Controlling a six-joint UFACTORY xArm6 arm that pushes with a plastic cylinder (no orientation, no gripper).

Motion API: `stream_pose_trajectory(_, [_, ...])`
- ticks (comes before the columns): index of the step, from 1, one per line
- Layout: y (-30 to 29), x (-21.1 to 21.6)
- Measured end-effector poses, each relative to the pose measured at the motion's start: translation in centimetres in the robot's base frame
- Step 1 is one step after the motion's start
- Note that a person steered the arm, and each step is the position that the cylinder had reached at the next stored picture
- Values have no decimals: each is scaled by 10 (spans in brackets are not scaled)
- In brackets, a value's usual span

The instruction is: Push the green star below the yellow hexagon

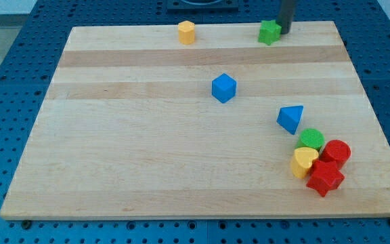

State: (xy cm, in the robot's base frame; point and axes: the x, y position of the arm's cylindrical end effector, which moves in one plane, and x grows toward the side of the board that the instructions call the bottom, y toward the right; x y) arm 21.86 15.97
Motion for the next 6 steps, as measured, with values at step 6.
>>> stream_pose_trajectory(6, [-170, 94])
